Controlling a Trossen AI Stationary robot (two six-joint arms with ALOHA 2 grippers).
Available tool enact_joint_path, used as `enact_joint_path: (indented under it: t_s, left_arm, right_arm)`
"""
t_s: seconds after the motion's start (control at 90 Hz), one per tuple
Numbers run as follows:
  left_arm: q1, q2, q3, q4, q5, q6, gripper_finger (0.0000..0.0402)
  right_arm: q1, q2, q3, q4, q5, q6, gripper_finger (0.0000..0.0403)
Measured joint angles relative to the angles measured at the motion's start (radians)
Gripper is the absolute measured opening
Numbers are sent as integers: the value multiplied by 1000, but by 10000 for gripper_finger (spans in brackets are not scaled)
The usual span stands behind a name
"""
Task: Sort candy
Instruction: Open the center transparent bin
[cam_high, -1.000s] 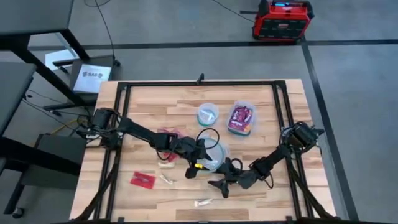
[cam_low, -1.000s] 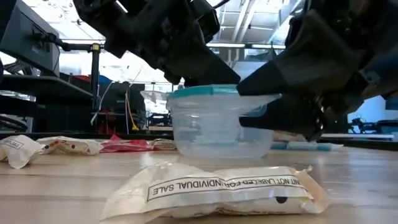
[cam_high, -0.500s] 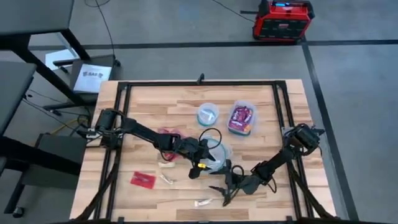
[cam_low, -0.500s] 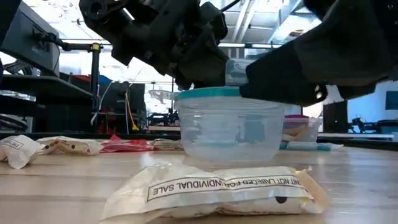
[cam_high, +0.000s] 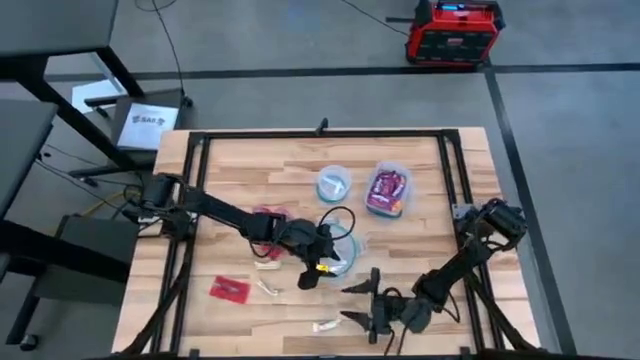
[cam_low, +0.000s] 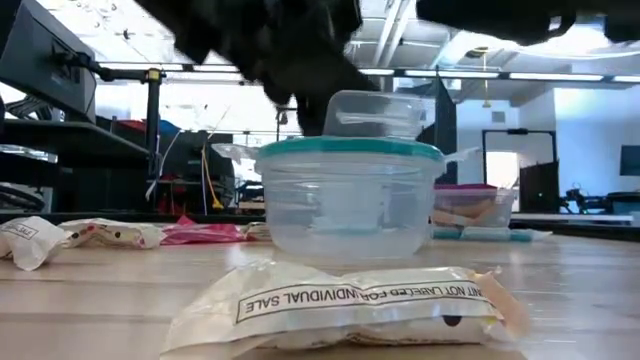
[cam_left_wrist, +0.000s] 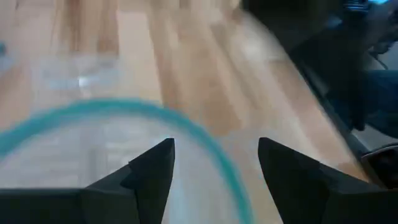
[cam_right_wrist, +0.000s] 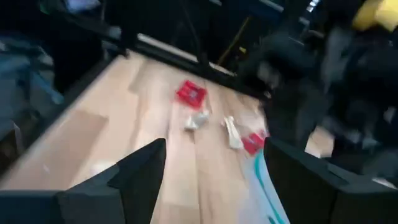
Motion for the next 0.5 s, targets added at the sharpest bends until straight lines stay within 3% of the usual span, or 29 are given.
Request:
enact_joint_path:
  t_s: [0.189,0.333,0.5]
  left_arm:
    - [-24,-121,60,-278,-35,-58,219]
    - [-62,-186,64,-378,-80,-78,219]
    - [-90,-199,64,-436,-134,-79,219]
  right_arm:
    - [-62,0,0,-81,-28,-3,259]
    - [-106,2,-1,-116,-59,-4,255]
    - [-130,2,-1,-127,-71,-46,185]
